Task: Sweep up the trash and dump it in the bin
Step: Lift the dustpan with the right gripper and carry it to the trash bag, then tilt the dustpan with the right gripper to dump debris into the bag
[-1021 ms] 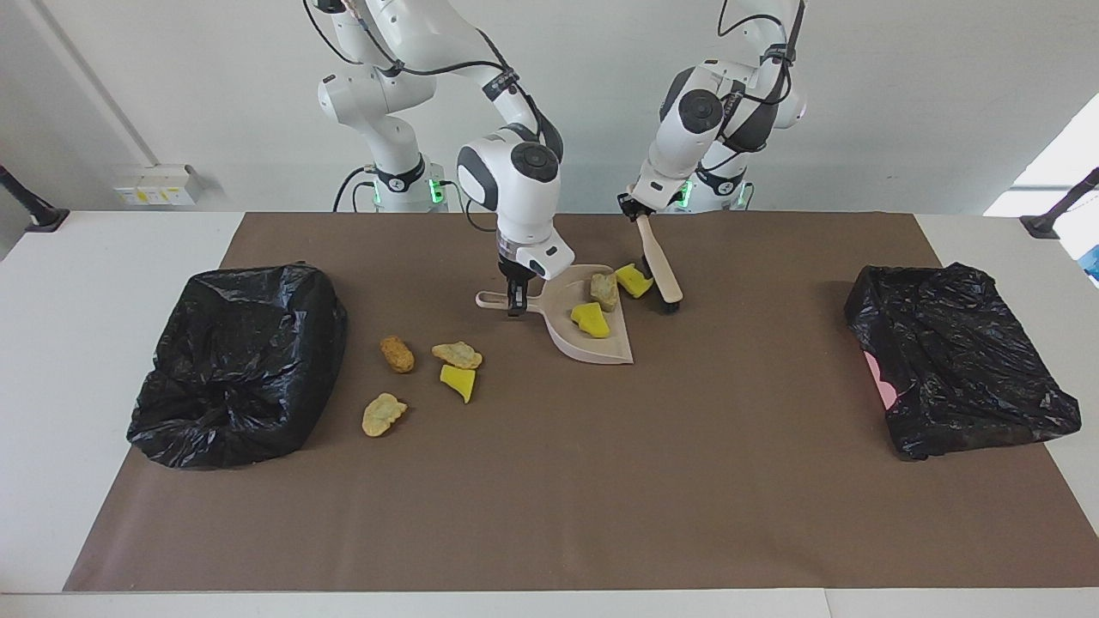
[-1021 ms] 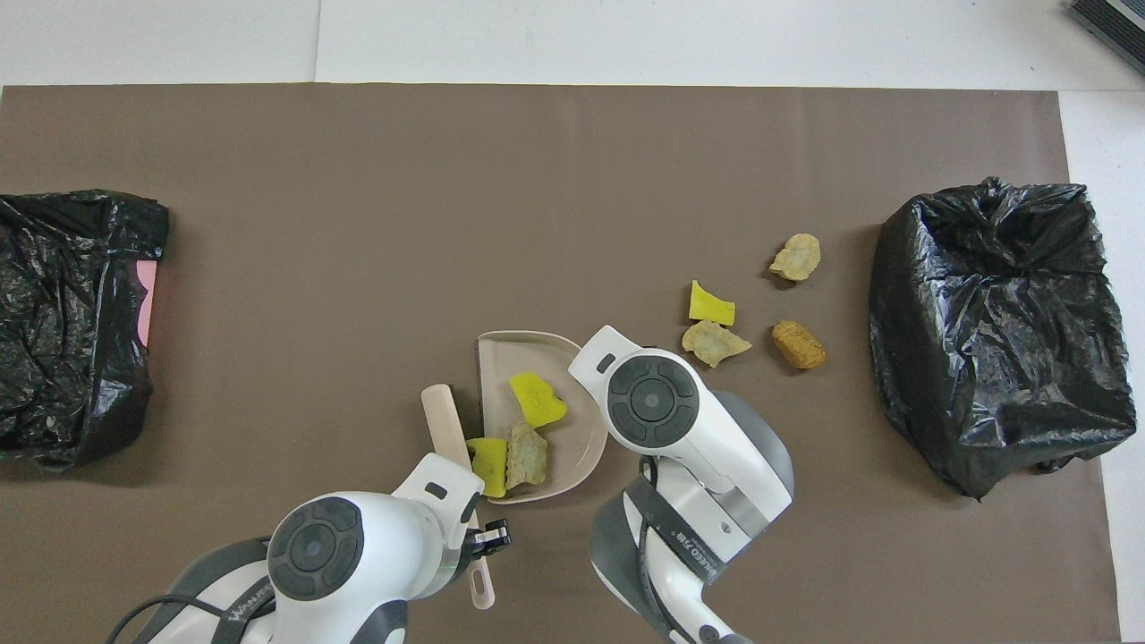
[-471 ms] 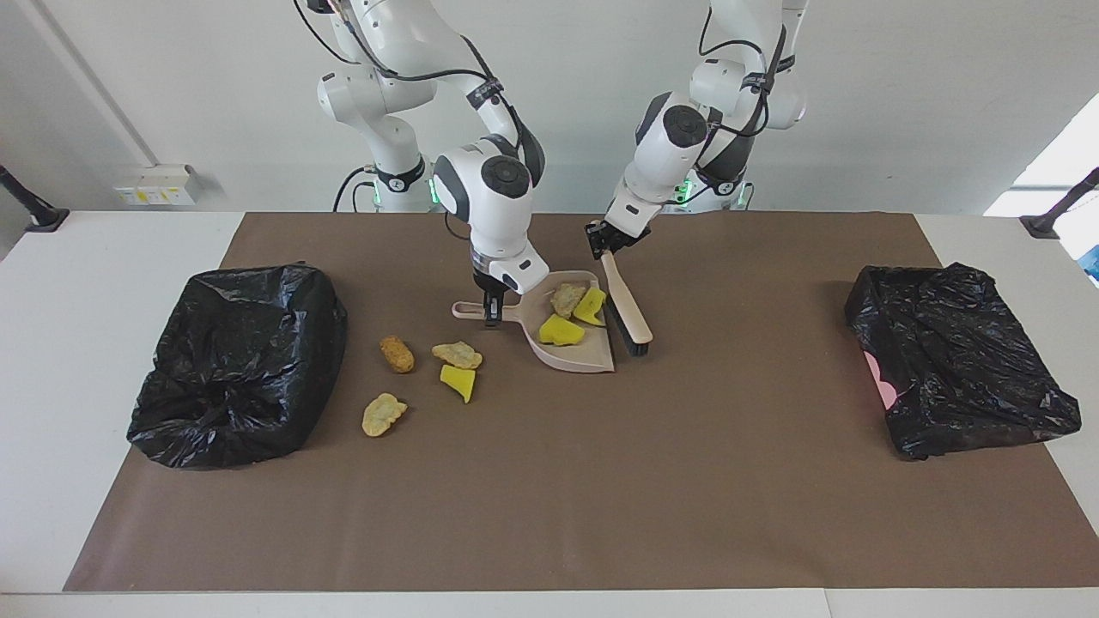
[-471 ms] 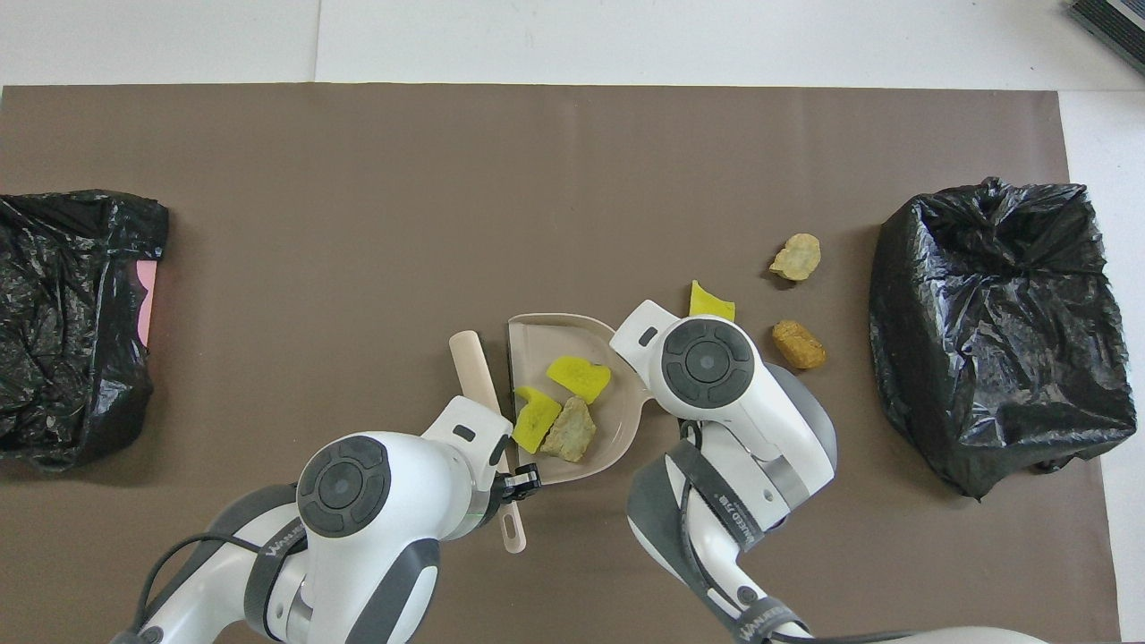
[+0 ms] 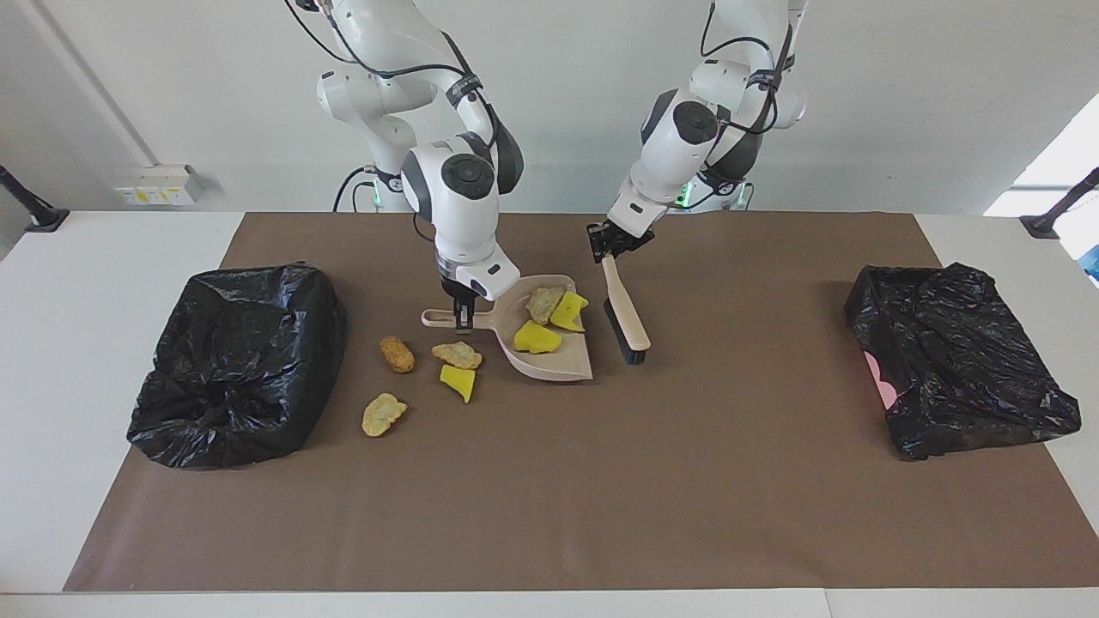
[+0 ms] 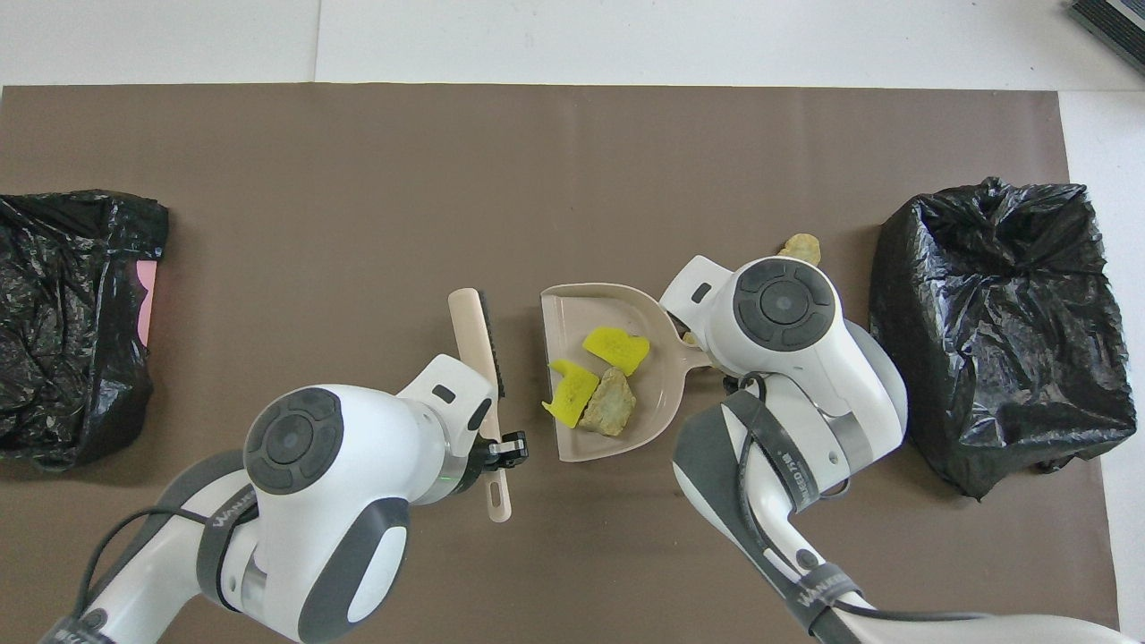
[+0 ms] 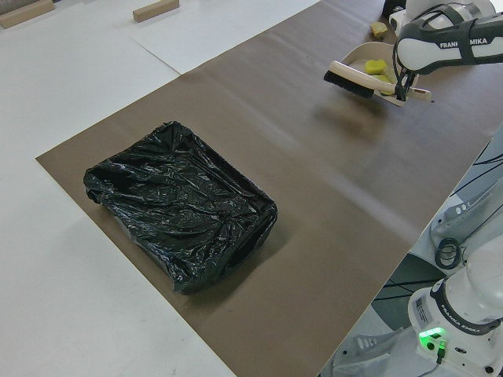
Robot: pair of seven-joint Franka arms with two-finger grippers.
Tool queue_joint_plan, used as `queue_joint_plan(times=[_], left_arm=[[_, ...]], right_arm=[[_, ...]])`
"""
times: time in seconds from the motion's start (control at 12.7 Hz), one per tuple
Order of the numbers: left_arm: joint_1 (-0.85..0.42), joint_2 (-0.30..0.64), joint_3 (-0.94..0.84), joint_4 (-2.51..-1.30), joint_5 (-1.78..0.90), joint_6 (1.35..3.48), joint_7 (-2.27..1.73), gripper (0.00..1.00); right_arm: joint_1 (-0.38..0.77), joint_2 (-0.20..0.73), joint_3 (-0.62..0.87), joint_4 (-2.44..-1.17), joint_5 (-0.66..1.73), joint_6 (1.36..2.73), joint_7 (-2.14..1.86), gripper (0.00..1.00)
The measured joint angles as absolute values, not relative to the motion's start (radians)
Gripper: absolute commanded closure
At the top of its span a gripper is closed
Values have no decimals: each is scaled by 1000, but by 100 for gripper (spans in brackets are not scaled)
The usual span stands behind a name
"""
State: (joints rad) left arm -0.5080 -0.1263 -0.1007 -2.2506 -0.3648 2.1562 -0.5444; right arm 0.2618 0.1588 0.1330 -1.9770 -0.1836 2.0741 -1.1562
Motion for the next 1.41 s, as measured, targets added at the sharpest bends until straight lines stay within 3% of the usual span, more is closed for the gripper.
queue_joint_plan(times=[0.31,0.63,0.79,1.02,1.41], left_arm=[[-424,-156,-96,-2107,-230,1893,-508,100],[-466,-200,-119,-2147,-221,1813,-538,100],[-565,-217,-126,-2201,-221,1837,-638,100],[-722,-171,-135,-2309,-221,2049,-849,100],[-807,-143,-136,-2415,-221,2226,-882,100]], right_arm=[[166,151,131,-1876,-181,1957,-1267,100],[18,149,126,-1768,-181,1877,-1392,100],[-80,148,122,-1725,-182,1864,-1467,100],[-227,149,118,-1699,-189,1864,-1626,100],[-455,151,115,-1695,-264,1908,-1890,100]])
